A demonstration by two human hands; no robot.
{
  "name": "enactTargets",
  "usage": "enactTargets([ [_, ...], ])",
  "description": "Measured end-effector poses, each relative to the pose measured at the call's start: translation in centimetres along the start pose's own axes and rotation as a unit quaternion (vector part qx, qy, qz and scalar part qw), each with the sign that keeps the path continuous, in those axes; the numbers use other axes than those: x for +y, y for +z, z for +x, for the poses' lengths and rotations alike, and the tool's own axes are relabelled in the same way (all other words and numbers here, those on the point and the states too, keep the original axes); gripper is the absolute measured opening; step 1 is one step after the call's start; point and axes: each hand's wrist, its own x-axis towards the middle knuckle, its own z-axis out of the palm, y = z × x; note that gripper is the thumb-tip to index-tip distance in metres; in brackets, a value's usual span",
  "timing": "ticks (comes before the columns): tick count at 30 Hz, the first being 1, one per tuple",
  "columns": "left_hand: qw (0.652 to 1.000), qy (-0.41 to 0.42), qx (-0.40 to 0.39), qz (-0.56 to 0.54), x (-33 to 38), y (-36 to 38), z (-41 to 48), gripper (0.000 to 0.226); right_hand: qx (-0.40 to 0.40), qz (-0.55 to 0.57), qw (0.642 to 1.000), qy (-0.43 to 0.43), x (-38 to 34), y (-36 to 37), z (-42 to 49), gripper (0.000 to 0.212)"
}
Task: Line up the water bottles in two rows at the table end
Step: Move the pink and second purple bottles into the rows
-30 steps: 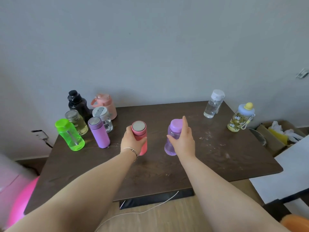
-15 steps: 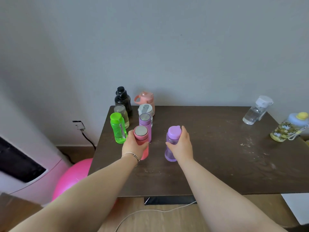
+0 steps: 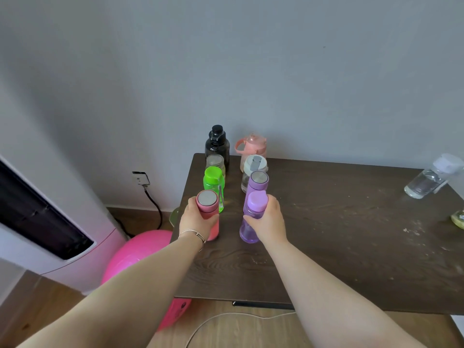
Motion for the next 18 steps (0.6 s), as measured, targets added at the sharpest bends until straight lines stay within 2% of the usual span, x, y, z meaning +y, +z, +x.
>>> enactTargets([
  [18,0.999,0.022,-0.025,0.007,-2.2,-0.3,0.8,0.067,0.006,-0.006,1.0,0.015,0.8,2.1,-0.9,0.083],
])
